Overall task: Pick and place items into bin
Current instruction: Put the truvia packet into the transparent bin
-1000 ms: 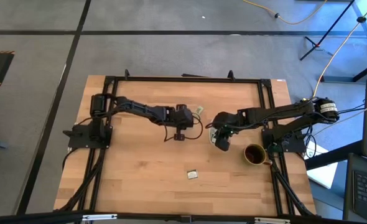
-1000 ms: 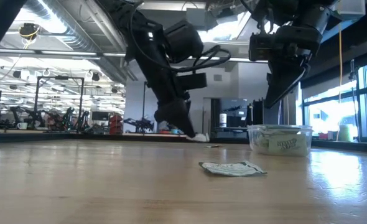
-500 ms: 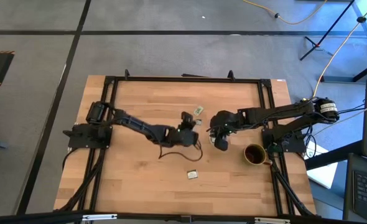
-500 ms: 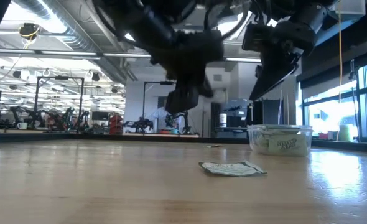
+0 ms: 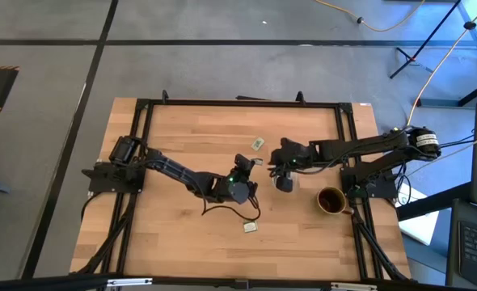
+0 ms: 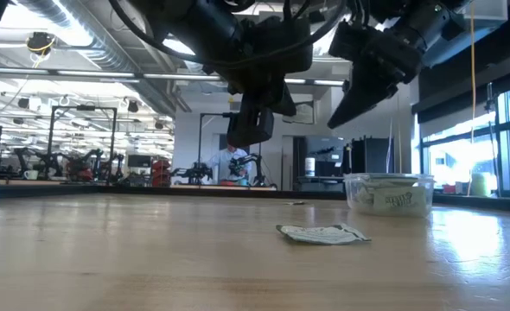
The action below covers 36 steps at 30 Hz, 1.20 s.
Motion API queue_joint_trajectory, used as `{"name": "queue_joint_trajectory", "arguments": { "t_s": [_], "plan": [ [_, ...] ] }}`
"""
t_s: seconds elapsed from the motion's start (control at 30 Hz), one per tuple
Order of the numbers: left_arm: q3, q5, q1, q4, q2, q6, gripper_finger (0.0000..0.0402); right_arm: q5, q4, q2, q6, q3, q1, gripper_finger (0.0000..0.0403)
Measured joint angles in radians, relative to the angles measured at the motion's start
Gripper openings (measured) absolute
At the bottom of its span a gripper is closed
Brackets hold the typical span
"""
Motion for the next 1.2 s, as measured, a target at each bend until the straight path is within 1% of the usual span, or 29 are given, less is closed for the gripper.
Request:
{"name": "queue_joint_trajectory", "arguments": {
  "t_s": [0.53, 0.63, 0.87, 1.0, 1.17, 1.2],
  "plan": [
    [0.0, -0.002, 0.002, 0.004, 0.0, 0.001, 0.0002, 0.0, 0.148, 0.0, -0.014, 0.0, 0.0, 0.0095],
    [0.0, -0.006, -0.001, 0.029, 0.0, 0.019, 0.0002, 0.0, 0.168, 0.0, -0.01, 0.0, 0.0, 0.0095],
    [0.001, -0.021, -0.014, 0.117, 0.0, 0.098, 0.0002, 0.0, 0.179, 0.0, 0.067, 0.0, 0.0, 0.0092],
    [0.001, -0.022, -0.013, 0.122, 0.0, 0.105, 0.0002, 0.0, 0.178, 0.0, 0.068, 0.0, 0.0, 0.007],
    [0.001, -0.022, -0.013, 0.121, 0.0, 0.104, 0.0002, 0.0, 0.176, -0.001, 0.066, 0.0, 0.0, 0.0016],
    [0.001, -0.022, -0.013, 0.121, 0.0, 0.104, 0.0002, 0.0, 0.174, -0.001, 0.065, 0.0, 0.0, 0.001]
  ]
}}
